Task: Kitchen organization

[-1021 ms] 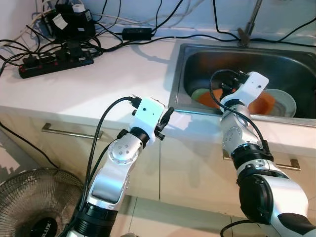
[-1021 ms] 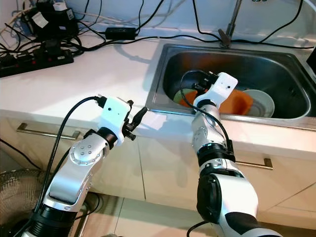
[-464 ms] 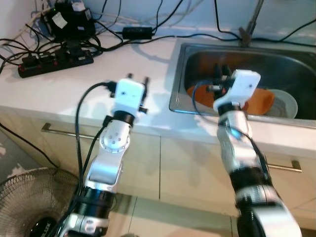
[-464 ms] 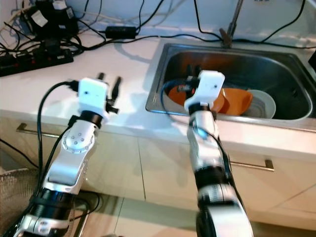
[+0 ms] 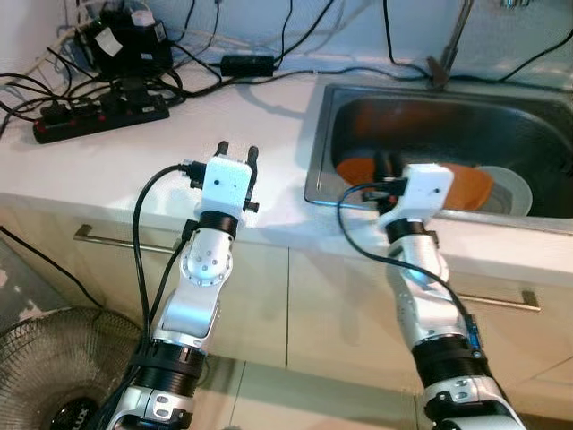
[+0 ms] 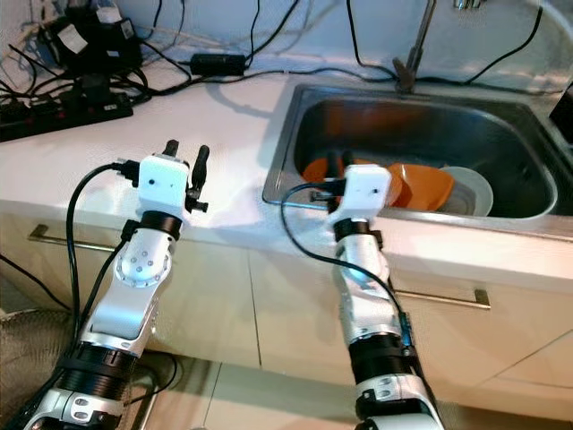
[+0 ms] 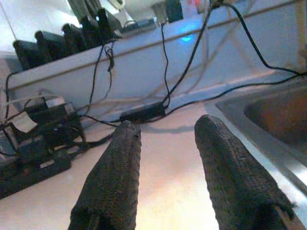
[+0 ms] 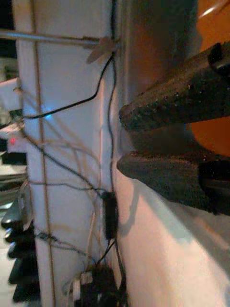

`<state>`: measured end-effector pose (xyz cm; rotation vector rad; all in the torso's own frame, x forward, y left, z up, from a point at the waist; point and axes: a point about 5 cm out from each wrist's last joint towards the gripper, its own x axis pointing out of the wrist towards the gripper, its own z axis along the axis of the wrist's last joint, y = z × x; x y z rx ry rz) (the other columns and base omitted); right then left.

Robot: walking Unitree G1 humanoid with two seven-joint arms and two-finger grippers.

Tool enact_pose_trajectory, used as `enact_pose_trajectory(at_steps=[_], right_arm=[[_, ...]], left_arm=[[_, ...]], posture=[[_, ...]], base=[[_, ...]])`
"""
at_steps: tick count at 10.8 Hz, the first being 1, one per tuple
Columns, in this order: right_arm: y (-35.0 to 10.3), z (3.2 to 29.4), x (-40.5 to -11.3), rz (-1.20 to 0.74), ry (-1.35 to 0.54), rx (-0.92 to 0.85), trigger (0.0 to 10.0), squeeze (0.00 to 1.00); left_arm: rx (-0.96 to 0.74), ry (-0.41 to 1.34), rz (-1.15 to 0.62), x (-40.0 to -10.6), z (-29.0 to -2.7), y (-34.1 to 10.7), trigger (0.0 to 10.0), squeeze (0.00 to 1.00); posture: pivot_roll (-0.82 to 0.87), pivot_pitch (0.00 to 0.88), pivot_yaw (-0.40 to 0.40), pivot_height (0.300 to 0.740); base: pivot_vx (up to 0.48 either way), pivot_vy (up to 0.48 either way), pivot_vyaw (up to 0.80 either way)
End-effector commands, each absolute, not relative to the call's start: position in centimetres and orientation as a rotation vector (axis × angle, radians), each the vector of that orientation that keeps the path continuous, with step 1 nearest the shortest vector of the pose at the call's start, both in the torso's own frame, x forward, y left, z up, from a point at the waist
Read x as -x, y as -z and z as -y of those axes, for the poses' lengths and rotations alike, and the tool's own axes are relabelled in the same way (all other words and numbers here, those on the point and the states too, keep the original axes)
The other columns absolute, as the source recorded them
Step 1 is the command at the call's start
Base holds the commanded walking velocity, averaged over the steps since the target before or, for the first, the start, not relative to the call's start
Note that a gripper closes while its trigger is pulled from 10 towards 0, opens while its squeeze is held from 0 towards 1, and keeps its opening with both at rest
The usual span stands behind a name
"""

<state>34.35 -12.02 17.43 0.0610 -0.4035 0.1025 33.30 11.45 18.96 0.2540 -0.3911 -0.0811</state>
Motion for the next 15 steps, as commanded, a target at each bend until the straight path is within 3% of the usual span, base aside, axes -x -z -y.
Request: enact_pose_trajectory(at_steps=[1,8,10,15], right_arm=[[-18.0,11.9,-34.3,0.424,-0.115,-0.069,10.0,0.00],[-18.2,12.2,-34.3,0.426,-0.093,-0.098,10.0,0.00],[-18.1,12.6,-34.3,0.414,-0.074,-0.105,10.0,0.00],[-18.0,13.6,-34.4,0.411,-0.038,-0.097,10.0,0.00]], left_arm=[[-0.260,0.064,0.393,-33.3,-11.5,-18.7,10.0,0.00],[-0.267,0.094,0.414,-33.4,-10.8,-18.5,10.0,0.00],[-0.268,0.099,0.417,-33.5,-10.6,-18.5,10.0,0.00],[-0.269,0.104,0.400,-33.7,-10.6,-18.3,10.0,0.00]], posture=[[0.15,0.000,-0.003,0.740],[0.14,0.000,0.008,0.740],[0.14,0.011,0.014,0.740],[0.13,0.031,0.020,0.740]], base=[[0.000,-0.319,0.00],[0.000,-0.404,0.00],[0.000,-0.420,-0.77],[0.000,-0.422,0.00]])
